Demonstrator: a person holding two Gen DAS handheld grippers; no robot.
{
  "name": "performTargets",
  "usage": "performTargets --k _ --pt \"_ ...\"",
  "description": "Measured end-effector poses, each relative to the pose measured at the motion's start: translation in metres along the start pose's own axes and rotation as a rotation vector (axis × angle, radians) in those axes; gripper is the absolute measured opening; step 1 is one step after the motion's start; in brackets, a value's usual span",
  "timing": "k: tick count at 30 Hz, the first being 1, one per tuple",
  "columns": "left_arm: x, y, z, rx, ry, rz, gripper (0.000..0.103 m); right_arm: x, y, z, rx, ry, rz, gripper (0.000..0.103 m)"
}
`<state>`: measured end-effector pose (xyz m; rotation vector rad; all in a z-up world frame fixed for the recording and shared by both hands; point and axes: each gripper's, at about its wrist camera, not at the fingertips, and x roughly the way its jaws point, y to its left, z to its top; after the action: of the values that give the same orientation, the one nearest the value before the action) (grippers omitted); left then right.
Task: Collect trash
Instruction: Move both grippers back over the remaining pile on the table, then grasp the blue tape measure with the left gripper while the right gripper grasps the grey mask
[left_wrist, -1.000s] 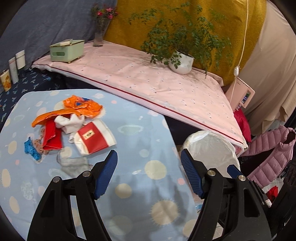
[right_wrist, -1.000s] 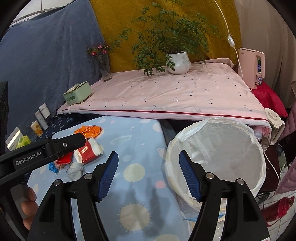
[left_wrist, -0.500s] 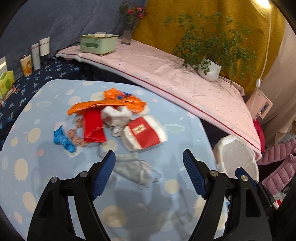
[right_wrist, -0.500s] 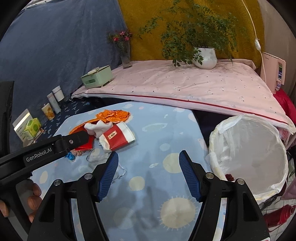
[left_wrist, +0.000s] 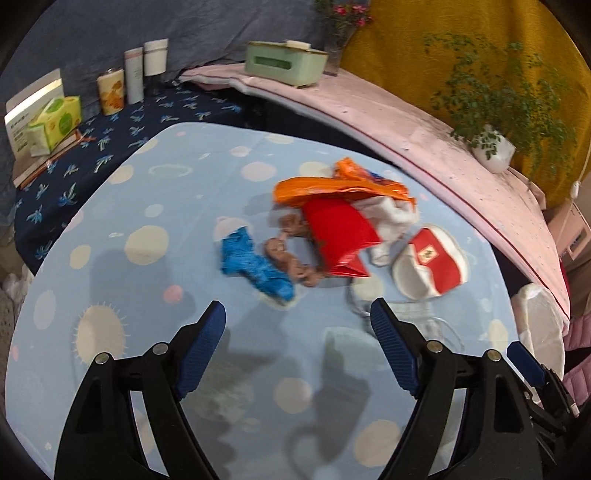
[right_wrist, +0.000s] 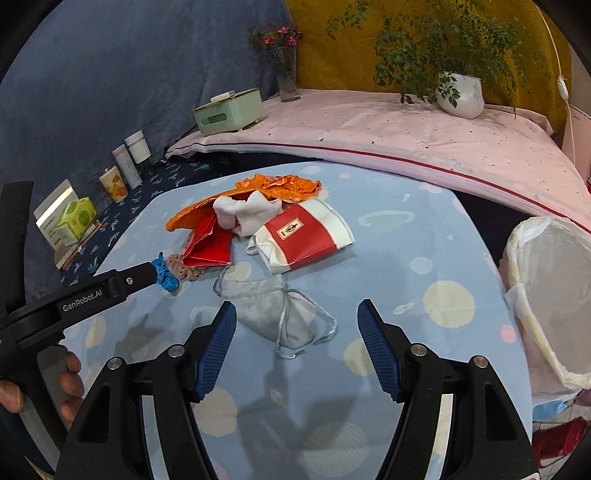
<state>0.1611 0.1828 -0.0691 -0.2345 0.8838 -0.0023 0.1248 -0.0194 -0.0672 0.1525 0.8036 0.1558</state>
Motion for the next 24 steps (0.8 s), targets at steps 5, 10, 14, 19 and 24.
performTargets --k 5,10,14,19,24 --pt "0.017 0.027 0.004 -0.041 0.023 0.011 0.078 0.023 0.013 -0.003 -0.012 0.034 0.005 0.066" --pt "0.036 0.041 0.013 -0.078 0.045 -0.016 0.077 0.042 0.02 -0.004 -0.024 0.06 -0.006 0.066" --pt "0.05 0.045 0.018 -0.082 0.062 -0.032 0.07 0.054 0.022 -0.004 -0.023 0.077 -0.011 0.064" --pt "0.063 0.049 0.018 -0.09 0.077 -0.048 0.052 0.067 0.021 -0.008 -0.006 0.111 -0.006 0.054" --pt "0.063 0.049 0.019 -0.087 0.08 -0.088 0.028 0.07 0.024 -0.011 -0.013 0.112 -0.007 0.037"
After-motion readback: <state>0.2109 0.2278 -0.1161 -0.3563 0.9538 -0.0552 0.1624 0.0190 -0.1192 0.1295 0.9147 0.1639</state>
